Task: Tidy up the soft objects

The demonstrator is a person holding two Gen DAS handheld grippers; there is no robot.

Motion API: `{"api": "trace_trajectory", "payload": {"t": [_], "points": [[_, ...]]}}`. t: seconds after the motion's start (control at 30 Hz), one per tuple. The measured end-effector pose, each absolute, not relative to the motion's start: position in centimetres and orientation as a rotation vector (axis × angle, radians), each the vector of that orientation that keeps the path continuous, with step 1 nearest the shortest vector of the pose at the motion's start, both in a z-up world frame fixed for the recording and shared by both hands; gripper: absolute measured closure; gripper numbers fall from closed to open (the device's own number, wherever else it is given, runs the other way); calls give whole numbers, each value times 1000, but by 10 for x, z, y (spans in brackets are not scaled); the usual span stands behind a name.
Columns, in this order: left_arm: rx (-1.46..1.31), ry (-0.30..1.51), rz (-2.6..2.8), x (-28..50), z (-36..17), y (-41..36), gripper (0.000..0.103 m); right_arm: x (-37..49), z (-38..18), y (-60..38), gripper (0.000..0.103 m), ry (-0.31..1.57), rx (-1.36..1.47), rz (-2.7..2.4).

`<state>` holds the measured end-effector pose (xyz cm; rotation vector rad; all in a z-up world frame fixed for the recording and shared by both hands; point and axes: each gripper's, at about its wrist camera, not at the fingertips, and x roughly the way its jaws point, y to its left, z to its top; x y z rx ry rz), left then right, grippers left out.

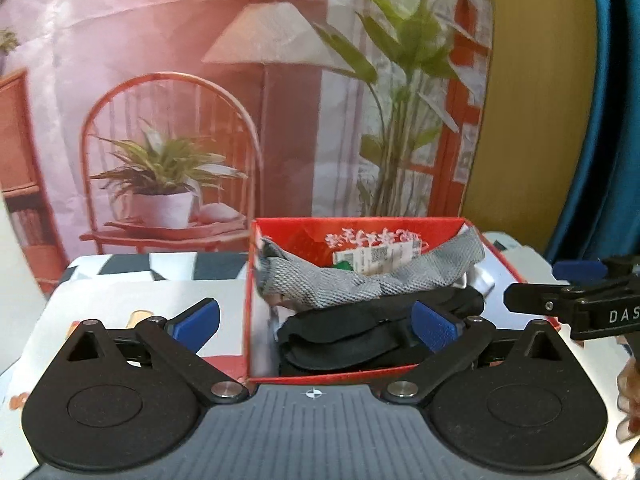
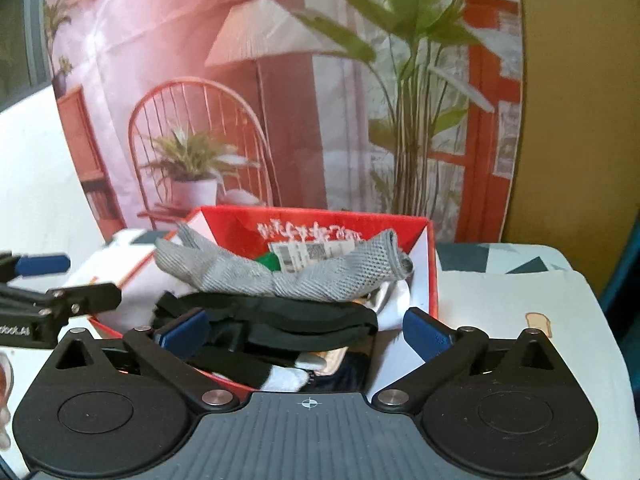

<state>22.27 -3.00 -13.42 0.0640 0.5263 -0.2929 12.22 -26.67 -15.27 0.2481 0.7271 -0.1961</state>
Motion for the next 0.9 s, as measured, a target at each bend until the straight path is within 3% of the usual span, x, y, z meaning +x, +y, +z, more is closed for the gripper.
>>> {"api": "trace_trajectory", "payload": {"t": [0.9], "points": [[85,289,-131,39,9,-7,0,-4,17,-200,0,549,208,-317]]}}
